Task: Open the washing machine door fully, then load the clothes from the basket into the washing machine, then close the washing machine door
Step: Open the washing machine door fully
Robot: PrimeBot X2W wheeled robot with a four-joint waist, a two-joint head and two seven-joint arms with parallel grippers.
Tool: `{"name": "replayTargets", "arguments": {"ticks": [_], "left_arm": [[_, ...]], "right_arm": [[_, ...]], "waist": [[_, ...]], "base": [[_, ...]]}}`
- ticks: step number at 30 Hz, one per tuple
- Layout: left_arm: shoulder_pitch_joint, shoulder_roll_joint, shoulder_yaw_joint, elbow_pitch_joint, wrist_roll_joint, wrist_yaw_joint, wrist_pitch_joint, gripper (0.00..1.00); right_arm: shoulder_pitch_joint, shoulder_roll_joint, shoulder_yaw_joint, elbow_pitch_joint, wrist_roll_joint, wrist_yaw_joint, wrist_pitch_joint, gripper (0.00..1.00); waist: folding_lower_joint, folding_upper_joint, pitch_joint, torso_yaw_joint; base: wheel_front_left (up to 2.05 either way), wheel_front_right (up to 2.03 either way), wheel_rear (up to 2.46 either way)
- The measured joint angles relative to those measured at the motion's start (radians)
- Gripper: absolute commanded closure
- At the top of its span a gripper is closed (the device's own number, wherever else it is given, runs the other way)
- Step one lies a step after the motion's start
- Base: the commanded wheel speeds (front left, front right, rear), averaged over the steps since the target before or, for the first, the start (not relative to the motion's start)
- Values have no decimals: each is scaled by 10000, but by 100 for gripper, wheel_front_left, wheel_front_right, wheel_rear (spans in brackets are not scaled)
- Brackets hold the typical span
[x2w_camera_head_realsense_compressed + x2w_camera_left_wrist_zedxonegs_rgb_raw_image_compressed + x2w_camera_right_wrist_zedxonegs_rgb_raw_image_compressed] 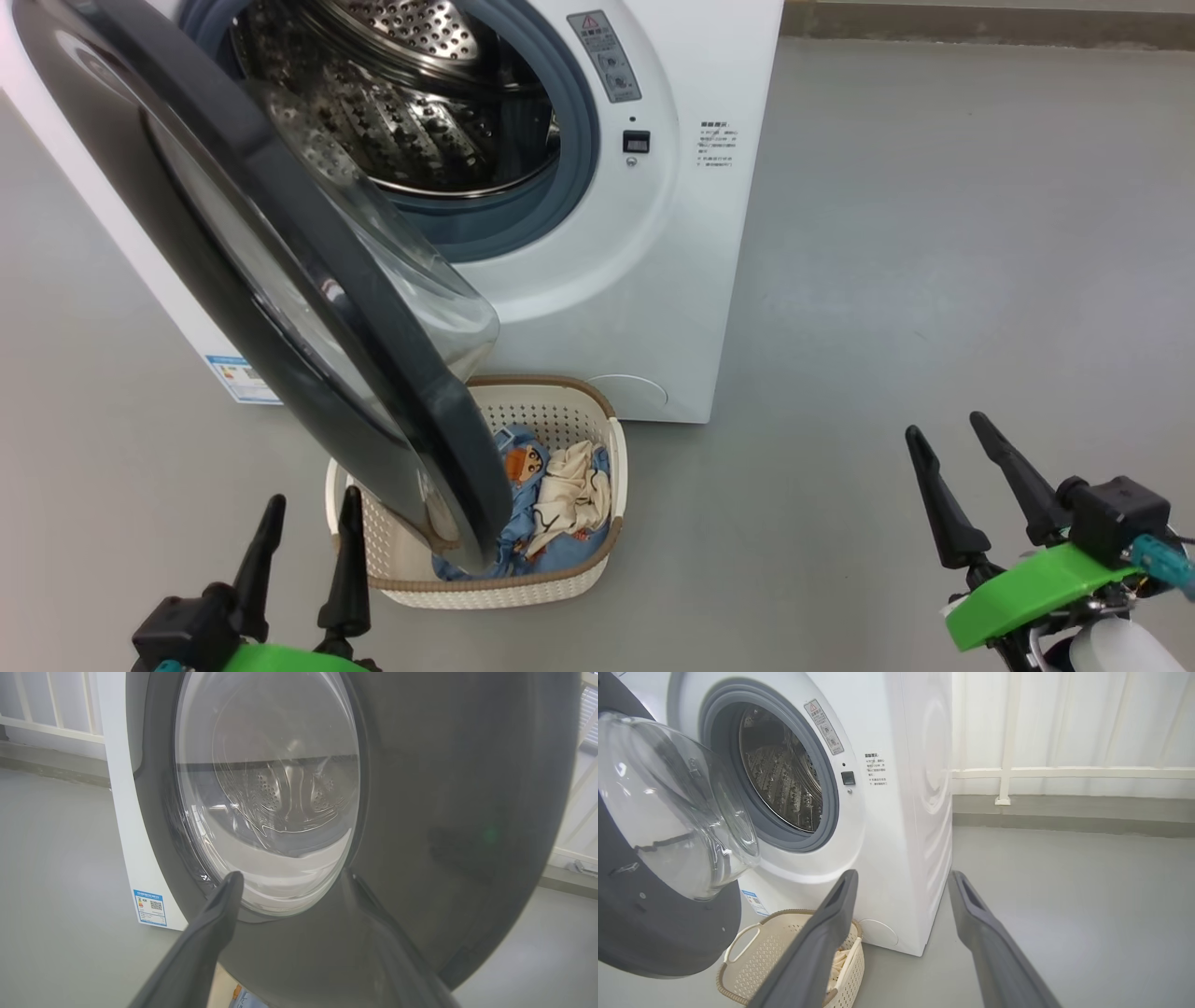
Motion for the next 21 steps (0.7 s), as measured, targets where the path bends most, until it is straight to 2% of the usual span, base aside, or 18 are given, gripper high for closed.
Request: {"name": "replayTargets", "arguments": {"ticks": [8,15,21], "left_arm": [[0,-12,-4,2,0,0,0,0],[-2,-17,-17,2,0,0,0,0],[-3,-25,-36,4,0,0,0,0]], "right_arm": [[691,738,-1475,-957,-1998,4,0,0],[1059,1181,-2452,-1434,-2874,19,-29,0],[1450,1555,-2970,-1181,-3020,31,-29,0]], "waist": [[0,0,32,38],[0,0,37,83],[0,0,8,143]], "base": [[0,0,0],[0,0,0],[0,0,0]]}}
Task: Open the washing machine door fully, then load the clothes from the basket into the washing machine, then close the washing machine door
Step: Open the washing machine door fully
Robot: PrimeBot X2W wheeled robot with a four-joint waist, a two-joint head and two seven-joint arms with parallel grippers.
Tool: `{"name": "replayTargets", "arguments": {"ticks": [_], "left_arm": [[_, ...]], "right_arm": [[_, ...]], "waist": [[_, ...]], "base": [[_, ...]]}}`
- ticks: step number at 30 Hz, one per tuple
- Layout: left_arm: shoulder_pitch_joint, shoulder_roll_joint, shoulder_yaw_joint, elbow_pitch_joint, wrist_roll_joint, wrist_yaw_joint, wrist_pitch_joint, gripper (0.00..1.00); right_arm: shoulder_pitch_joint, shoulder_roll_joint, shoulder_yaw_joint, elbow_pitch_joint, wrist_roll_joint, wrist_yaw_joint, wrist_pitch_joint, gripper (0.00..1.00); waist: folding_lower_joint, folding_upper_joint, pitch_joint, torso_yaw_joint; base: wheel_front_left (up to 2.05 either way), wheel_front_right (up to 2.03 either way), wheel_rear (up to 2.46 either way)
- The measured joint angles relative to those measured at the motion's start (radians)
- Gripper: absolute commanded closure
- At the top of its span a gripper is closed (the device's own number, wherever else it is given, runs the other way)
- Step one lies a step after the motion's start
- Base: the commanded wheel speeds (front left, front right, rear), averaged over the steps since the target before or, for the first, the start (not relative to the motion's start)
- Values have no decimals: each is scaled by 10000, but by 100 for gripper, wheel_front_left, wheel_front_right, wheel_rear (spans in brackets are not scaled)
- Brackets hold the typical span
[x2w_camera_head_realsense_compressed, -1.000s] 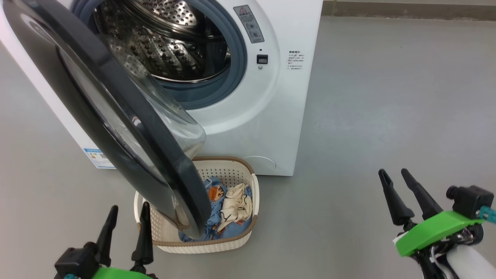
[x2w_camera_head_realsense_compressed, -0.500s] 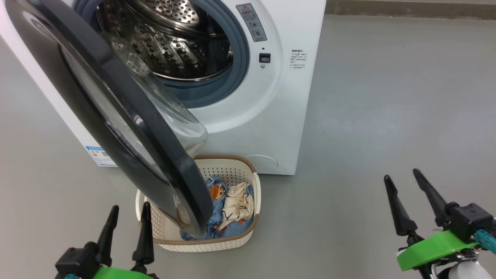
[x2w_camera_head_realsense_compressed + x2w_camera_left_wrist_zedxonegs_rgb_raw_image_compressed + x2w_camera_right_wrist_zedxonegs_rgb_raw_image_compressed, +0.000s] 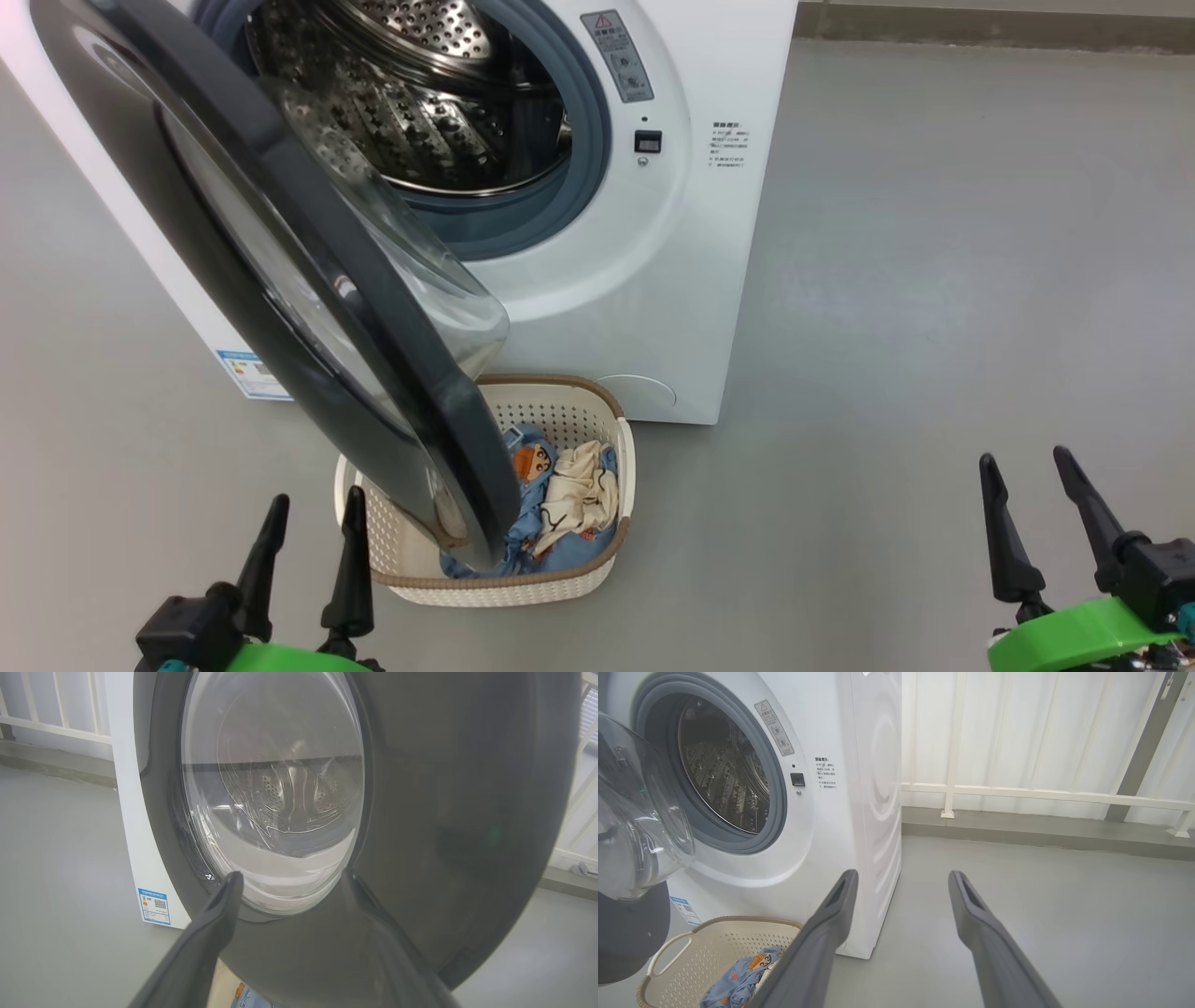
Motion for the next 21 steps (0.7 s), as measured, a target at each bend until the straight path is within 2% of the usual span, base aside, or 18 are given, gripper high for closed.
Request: {"name": "replayTargets", "arguments": {"ticks": [13,14,15,21], "left_arm": [[3,-2,25,0,0,0,0,0],[3,-2,21,0,-2,0,0,61],[3,-4,17,-2,-2,0,0,100],[-1,-19,155,-385,-8,0,0,100]], "right_arm": [[227,96,8,276,-8,0,0,0],[227,96,10,276,-10,0,0,0],[228,96,8,274,-17,0,0,0],[243,102,-4,257,-19,0,0,0]], "waist": [[-1,0,-113,20],[0,0,-122,23],[0,0,-130,32],[0,0,-157,144]], "base": [[0,0,0],[0,0,0],[0,0,0],[0,0,0]]}}
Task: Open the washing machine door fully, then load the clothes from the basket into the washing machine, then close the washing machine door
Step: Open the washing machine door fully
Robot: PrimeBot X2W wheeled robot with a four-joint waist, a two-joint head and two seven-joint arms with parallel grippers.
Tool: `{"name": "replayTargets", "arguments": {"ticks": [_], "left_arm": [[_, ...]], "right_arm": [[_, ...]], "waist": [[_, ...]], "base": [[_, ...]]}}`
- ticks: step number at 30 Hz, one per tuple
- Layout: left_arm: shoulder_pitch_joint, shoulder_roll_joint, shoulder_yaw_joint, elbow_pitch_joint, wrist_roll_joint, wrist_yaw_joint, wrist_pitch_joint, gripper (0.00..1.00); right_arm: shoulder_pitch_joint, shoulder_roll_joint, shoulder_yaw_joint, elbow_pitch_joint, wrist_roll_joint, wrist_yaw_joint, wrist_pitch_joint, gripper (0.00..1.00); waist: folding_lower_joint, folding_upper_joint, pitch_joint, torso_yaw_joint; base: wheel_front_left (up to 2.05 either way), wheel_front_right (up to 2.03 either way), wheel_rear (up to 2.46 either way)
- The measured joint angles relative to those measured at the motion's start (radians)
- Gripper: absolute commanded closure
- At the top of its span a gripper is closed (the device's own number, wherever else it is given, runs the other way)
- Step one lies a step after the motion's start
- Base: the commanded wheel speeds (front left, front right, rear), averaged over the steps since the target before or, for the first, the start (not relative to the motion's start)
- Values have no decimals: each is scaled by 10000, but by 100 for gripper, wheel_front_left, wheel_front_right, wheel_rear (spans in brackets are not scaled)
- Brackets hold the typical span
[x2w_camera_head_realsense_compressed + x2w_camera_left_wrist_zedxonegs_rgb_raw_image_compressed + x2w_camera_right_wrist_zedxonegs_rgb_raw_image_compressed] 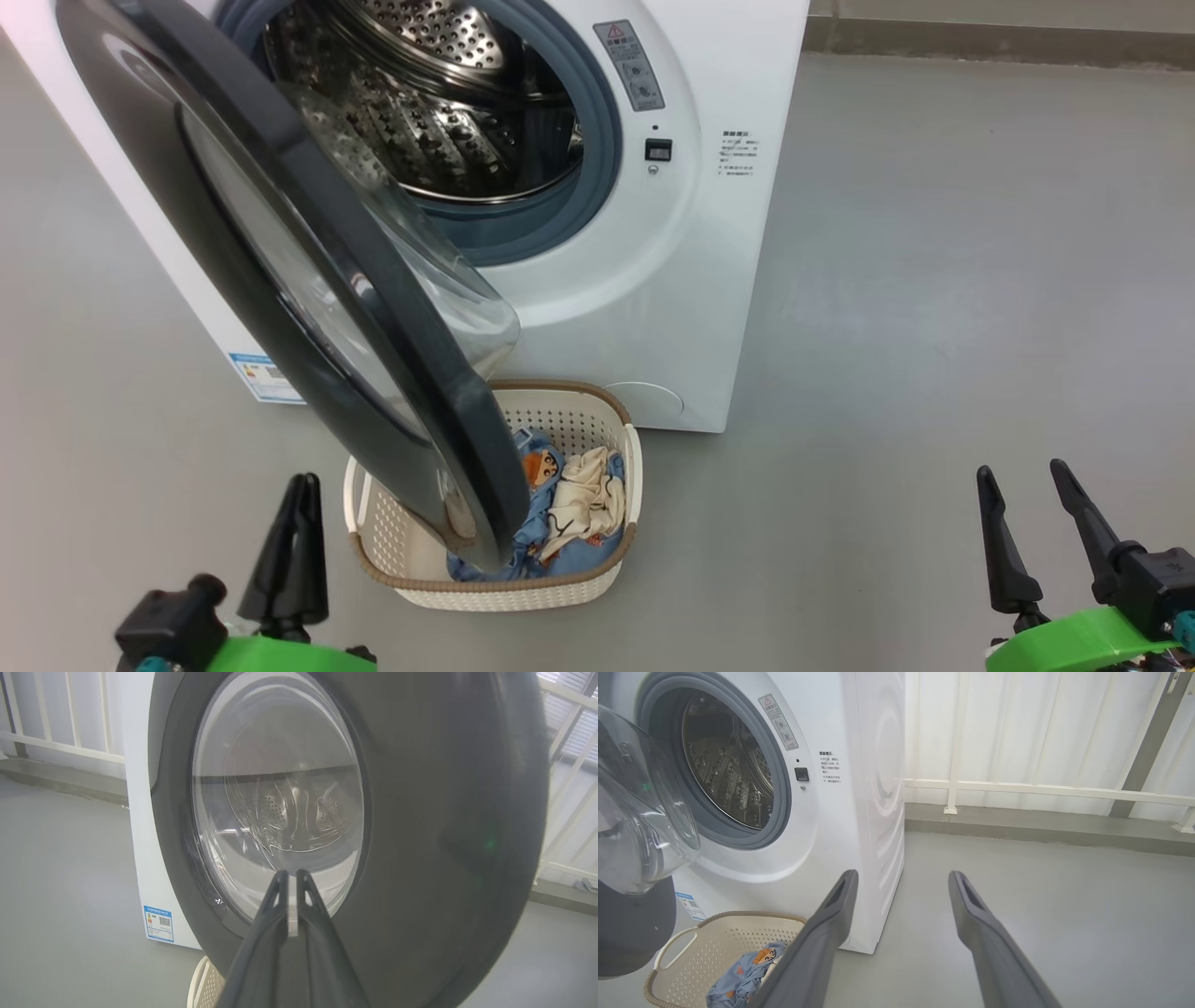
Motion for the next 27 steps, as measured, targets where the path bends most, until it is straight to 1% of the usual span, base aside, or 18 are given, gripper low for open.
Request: {"name": "replayTargets", "arguments": {"ticks": [4,8,12,16,18,20,27], "left_arm": [[-20,-12,236,-855,-29,0,0,100],[-119,-58,155,-2362,-25,0,0,100],[-266,-142,-623,-4052,-102,0,-4,100],[-299,-178,-1992,-4918,-161,0,111,100],[-495,-176,-2608,-5001,-198,0,288,100],[-697,-198,-2972,-4798,-330,2,443,100],[-1138,-263,-4265,-2997,-1233,2,453,100]], "right_arm": [[4,-2,-2,-12,0,0,0,0],[5,-2,-4,-50,0,0,0,0],[6,-4,-23,-75,2,0,0,0],[8,-2,-155,-127,2,0,0,0],[8,0,-242,-142,0,0,0,0],[6,10,-244,-148,0,0,0,0],[3,102,-240,-188,0,0,0,0]], "waist": [[0,0,4,65],[0,0,8,81],[0,0,22,55],[0,0,67,50],[0,0,97,24],[1,0,118,-28],[0,0,234,-246]], "base": [[0,0,0],[0,0,0],[0,0,0],[0,0,0],[0,0,0],[0,0,0],[0,0,0]]}}
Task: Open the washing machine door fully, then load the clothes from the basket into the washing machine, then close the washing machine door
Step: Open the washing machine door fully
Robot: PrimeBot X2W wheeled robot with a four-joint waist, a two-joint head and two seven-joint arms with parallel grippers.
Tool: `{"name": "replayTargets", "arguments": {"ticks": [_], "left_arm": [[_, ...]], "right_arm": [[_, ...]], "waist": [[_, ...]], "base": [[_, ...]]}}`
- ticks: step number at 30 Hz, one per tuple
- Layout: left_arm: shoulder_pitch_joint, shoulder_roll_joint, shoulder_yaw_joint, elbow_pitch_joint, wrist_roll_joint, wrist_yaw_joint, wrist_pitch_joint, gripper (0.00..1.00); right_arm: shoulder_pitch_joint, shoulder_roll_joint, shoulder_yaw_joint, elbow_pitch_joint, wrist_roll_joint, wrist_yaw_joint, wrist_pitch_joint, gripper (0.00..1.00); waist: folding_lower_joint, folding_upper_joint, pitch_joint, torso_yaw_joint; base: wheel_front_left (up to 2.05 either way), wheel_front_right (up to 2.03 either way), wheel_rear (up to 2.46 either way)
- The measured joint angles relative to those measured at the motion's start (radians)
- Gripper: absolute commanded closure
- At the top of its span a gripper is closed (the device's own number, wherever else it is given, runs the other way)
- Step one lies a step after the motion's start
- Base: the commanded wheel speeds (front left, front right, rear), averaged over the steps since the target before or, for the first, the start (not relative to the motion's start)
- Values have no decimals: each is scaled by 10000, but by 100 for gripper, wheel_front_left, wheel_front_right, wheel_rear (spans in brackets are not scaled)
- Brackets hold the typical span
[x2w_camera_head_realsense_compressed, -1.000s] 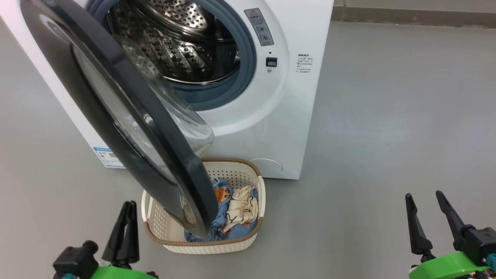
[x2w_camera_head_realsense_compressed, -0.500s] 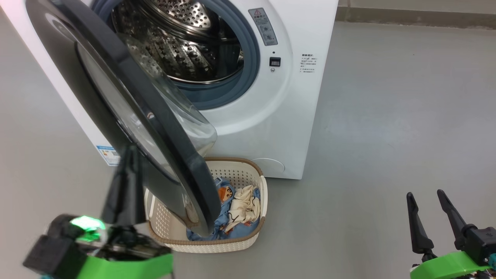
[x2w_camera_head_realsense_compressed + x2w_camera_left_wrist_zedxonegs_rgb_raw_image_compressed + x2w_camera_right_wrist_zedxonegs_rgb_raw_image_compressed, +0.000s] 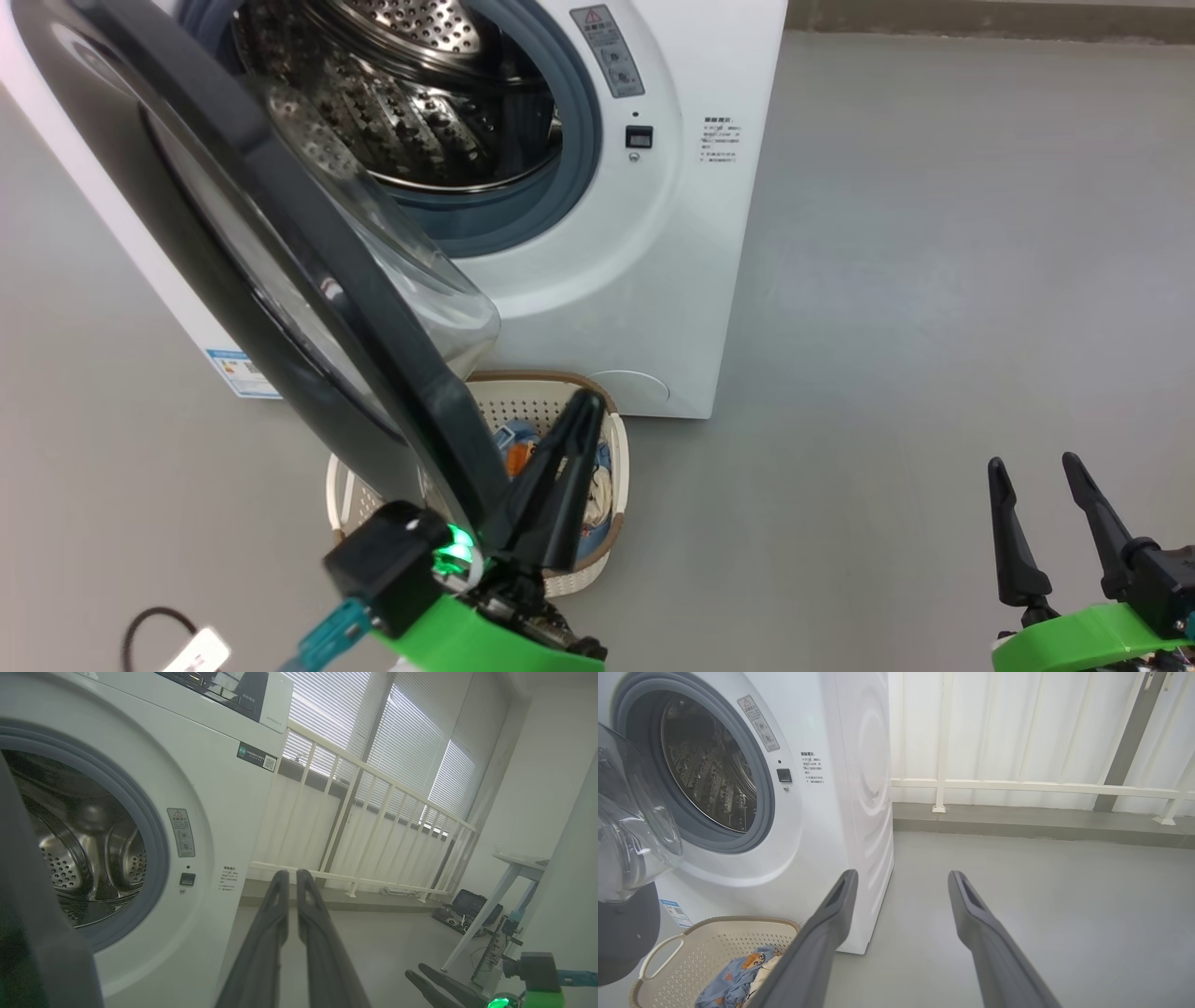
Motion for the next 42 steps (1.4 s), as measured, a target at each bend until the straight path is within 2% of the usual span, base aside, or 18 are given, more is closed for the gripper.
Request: {"name": "replayTargets", "arguments": {"ticks": [7,15,42], "left_arm": [[-529,-29,-286,1916,-594,0,-171,100],[-894,-50,10,3179,-756,102,-380,100],[-869,-316,692,3735,-825,161,-380,100]], "right_arm": [[-6,27,2,-17,0,0,0,0],[-12,31,0,-40,2,0,0,0],[-16,-15,61,-148,29,0,0,0]], "waist": [[0,0,103,-123],[0,1,172,-70],[0,0,125,479]], "base": [[0,0,0],[0,0,0],[0,0,0]]}}
